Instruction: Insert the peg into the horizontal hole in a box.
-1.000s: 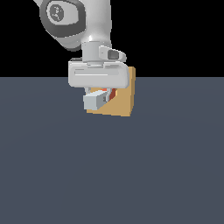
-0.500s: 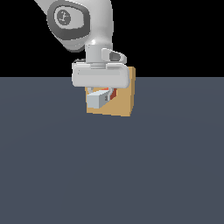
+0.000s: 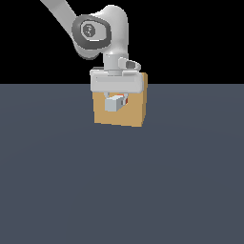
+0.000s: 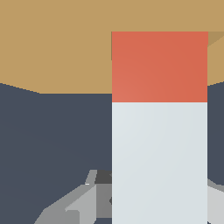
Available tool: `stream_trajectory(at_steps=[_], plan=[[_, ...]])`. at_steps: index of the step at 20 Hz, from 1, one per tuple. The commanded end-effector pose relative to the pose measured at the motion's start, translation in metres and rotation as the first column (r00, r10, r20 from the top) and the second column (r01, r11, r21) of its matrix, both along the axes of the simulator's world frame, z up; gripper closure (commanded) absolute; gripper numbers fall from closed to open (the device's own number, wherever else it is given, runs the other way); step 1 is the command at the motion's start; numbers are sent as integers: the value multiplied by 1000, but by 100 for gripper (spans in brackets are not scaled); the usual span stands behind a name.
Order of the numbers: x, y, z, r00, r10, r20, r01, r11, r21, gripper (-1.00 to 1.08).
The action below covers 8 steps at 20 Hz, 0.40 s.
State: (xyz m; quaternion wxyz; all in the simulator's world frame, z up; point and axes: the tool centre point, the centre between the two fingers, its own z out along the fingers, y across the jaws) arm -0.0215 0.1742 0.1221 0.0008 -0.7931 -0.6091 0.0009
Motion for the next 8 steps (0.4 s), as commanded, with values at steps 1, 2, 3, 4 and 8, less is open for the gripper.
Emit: stream_trajectory(at_steps=[1,2,3,4,8], plan=[[5,13,3,1000,-2,5,2,1000,1,108],[7,17,3,1000,-2,5,2,1000,1,108],[8,20,3,1000,-2,5,2,1000,1,108],[8,22,3,1000,-2,5,2,1000,1,108],[10,26,3,1000,-2,5,2,1000,1,108]])
